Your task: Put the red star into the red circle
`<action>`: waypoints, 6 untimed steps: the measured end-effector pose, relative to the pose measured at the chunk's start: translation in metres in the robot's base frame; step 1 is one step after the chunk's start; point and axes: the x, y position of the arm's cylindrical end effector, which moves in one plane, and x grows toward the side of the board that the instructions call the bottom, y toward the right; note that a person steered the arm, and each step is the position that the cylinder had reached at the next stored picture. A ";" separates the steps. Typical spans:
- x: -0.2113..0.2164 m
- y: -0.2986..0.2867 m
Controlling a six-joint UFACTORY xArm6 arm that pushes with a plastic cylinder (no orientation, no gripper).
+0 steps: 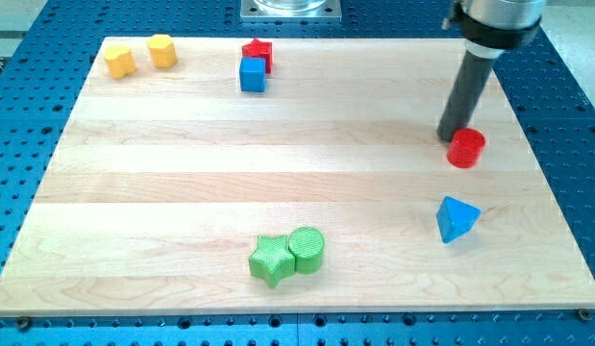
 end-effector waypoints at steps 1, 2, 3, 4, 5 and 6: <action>-0.029 -0.036; -0.051 -0.141; -0.061 -0.283; -0.108 -0.351; -0.147 -0.355; -0.154 -0.302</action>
